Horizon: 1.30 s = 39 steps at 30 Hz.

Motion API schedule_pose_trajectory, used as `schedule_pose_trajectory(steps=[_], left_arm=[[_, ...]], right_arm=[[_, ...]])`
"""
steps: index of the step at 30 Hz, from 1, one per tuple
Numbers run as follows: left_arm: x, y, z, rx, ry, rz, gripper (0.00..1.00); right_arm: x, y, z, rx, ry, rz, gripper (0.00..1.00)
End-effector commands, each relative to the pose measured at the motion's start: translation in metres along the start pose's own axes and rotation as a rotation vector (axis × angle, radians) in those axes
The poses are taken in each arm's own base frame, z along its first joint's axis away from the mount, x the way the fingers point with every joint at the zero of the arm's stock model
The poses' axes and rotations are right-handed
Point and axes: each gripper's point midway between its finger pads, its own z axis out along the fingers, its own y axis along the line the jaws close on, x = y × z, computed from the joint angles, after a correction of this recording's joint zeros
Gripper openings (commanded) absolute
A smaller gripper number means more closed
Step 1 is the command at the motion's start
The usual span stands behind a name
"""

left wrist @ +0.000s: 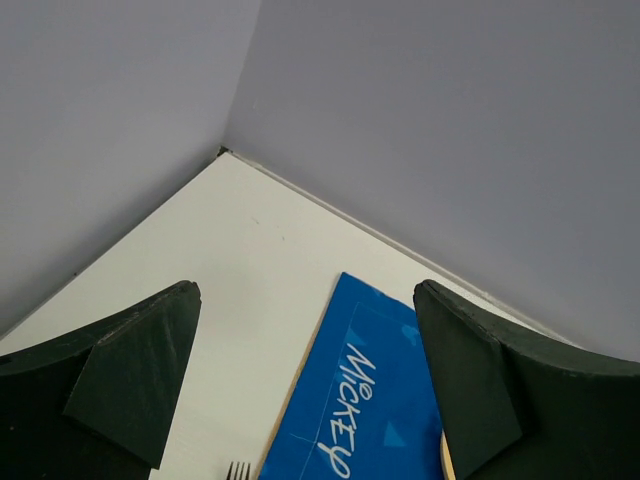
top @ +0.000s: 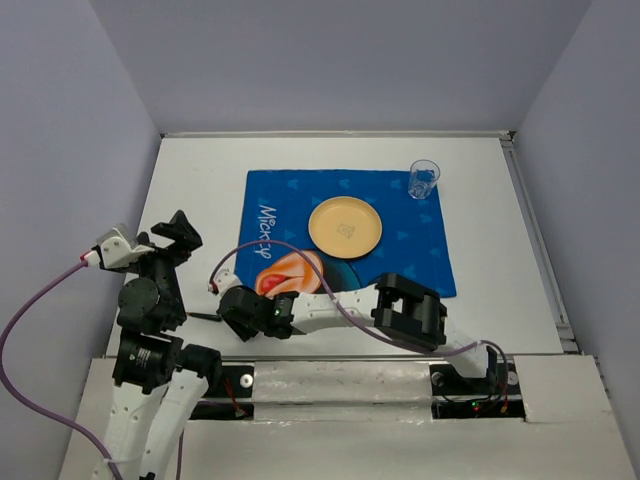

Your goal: Set the dinner table for one person

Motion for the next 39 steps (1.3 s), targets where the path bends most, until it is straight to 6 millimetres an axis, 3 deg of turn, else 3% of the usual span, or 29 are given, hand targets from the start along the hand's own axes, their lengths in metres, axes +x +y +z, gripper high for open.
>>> schedule_pose_trajectory(steps=[1, 6, 8, 9, 11, 18, 24, 26, 32, 33, 37, 39], left_arm=[[-0.005, 0.0, 0.006, -0.017, -0.033, -0.013, 0.99], [-0.006, -0.003, 0.005, 0.005, -0.036, -0.021, 0.99], [-0.007, -0.005, 0.004, 0.015, -0.036, -0.023, 0.99], [-0.007, -0.005, 0.003, 0.019, -0.038, -0.025, 0.99], [-0.007, -0.006, 0.002, 0.027, -0.039, -0.028, 0.99], [-0.009, -0.009, 0.001, 0.045, -0.042, -0.034, 0.99], [-0.016, -0.008, -0.004, 0.053, -0.064, -0.049, 0.99], [-0.017, -0.008, -0.005, 0.059, -0.067, -0.049, 0.99], [-0.016, -0.015, -0.008, 0.102, -0.058, -0.068, 0.99], [-0.015, -0.016, -0.008, 0.107, -0.057, -0.069, 0.99], [-0.01, -0.024, -0.007, 0.14, -0.031, -0.074, 0.99], [-0.006, -0.028, -0.006, 0.155, -0.015, -0.074, 0.99]], right_arm=[[-0.016, 0.007, -0.001, 0.03, -0.035, 0.017, 0.43], [0.003, 0.009, 0.007, 0.059, -0.002, 0.007, 0.41], [0.006, 0.009, 0.009, 0.063, 0.006, 0.014, 0.24], [0.004, 0.009, 0.009, 0.064, 0.004, 0.017, 0.07], [0.0, 0.007, 0.007, 0.08, -0.01, 0.033, 0.0], [-0.047, -0.011, -0.03, 0.175, -0.145, 0.089, 0.0], [-0.101, -0.033, -0.077, 0.282, -0.308, 0.119, 0.0], [-0.118, -0.051, -0.087, 0.313, -0.346, 0.154, 0.0], [-0.137, -0.106, -0.096, 0.428, -0.415, 0.312, 0.0], [-0.142, -0.126, -0.099, 0.46, -0.433, 0.365, 0.0], [-0.136, -0.174, -0.09, 0.51, -0.467, 0.603, 0.0], [-0.131, -0.187, -0.084, 0.516, -0.462, 0.67, 0.0]])
